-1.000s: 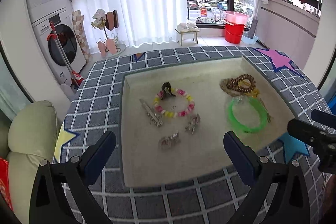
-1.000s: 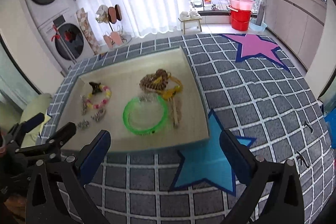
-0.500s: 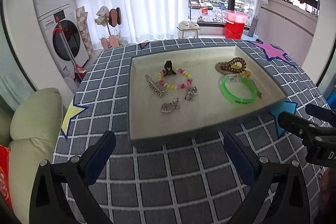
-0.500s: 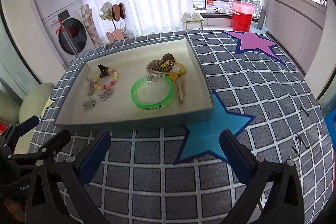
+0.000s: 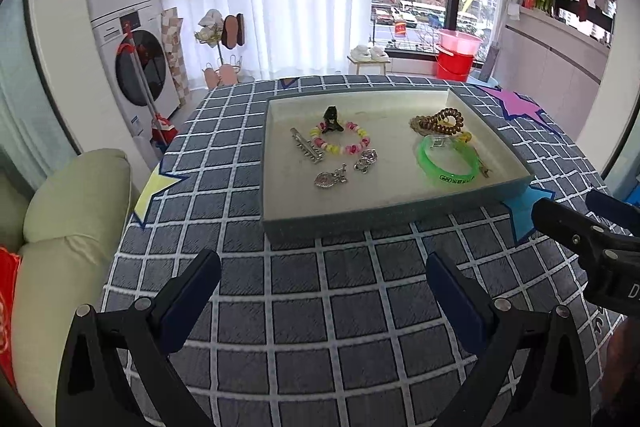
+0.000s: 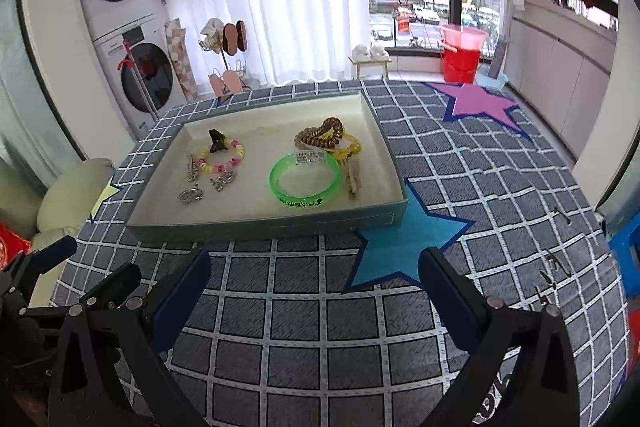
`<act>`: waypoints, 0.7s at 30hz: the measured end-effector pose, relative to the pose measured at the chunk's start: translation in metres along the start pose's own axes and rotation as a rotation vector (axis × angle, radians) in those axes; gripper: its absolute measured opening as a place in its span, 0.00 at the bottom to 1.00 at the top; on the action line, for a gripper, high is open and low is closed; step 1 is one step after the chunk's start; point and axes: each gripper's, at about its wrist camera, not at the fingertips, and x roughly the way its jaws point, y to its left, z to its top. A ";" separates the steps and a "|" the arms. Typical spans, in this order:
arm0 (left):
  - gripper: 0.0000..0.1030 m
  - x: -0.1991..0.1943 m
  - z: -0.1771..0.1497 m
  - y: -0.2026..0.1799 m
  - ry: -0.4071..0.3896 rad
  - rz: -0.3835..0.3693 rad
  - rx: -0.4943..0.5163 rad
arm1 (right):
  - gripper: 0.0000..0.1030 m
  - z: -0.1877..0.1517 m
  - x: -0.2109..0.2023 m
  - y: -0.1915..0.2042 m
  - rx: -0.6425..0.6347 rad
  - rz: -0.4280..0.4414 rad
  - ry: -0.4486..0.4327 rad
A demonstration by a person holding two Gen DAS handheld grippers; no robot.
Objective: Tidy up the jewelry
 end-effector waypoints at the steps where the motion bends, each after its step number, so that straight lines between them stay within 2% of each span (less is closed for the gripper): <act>1: 1.00 -0.002 -0.002 0.001 -0.006 0.006 -0.002 | 1.00 -0.001 -0.002 0.002 -0.006 -0.003 -0.007; 17: 1.00 -0.020 -0.016 0.004 -0.056 0.045 -0.034 | 1.00 -0.010 -0.024 0.018 -0.085 -0.071 -0.079; 21: 1.00 -0.022 -0.017 0.004 -0.065 0.047 -0.037 | 1.00 -0.010 -0.026 0.017 -0.078 -0.066 -0.082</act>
